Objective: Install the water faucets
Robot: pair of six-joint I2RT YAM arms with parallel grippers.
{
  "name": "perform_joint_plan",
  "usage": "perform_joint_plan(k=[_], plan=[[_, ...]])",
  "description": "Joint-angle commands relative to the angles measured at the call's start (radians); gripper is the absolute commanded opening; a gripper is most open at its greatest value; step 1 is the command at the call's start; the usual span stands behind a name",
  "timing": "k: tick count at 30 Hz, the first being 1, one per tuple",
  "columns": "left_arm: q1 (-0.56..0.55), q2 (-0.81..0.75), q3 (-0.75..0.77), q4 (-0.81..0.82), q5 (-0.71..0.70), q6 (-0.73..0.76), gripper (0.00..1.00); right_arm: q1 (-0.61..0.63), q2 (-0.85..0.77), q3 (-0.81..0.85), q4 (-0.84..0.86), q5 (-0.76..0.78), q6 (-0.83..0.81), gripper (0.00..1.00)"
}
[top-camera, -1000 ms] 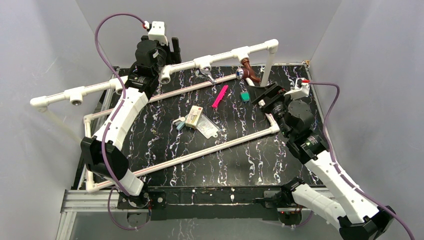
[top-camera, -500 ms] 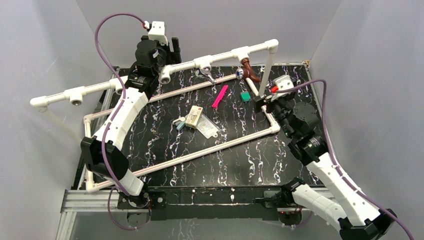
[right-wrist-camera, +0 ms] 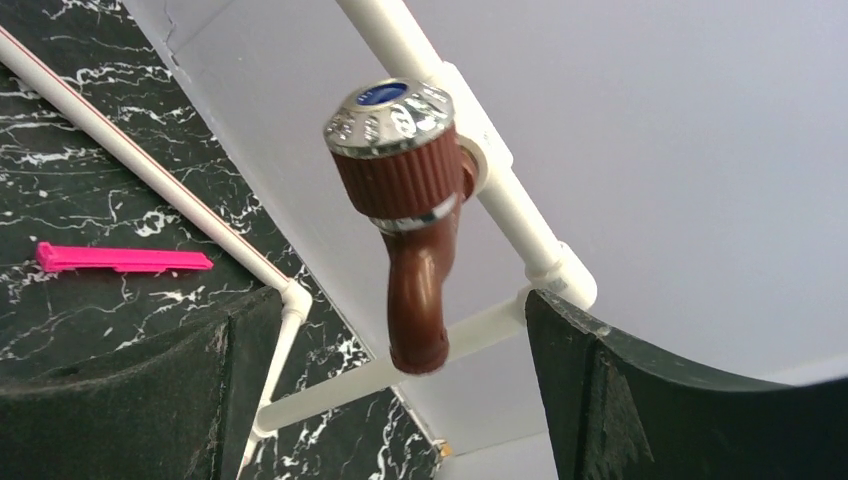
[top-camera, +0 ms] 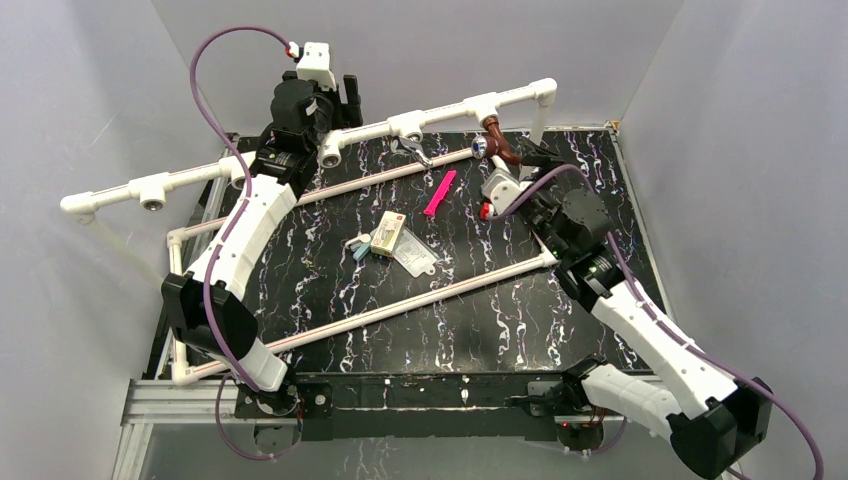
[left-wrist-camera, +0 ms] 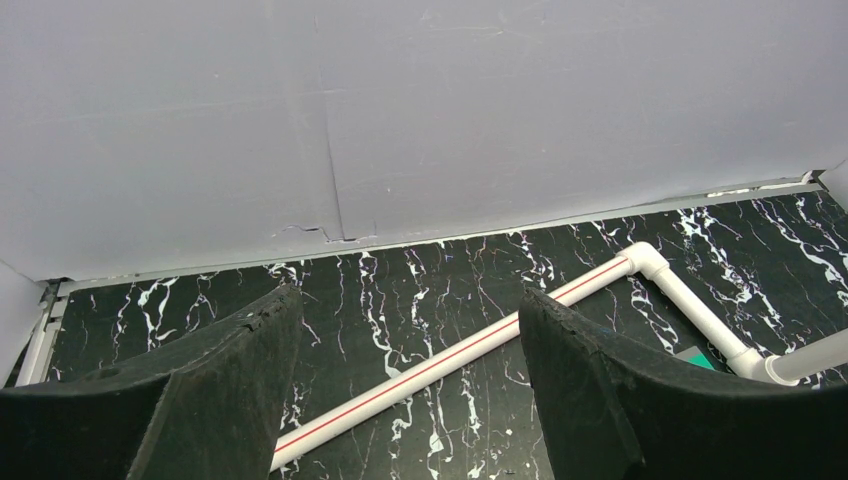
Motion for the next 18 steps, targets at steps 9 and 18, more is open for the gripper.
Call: perform_joint_plan(k=[9,18], plan=[[-0.005,0.109,-0.073,-0.217,0.008,0.009,0.76,0.001,0.129,0.077,0.200,-0.028,-0.217,0.96],[-0.006,0.121,-0.067,-0.220,0.006,0.012,0.76,0.001,0.195,0.111,0.255,-0.022,-0.247,0.80]])
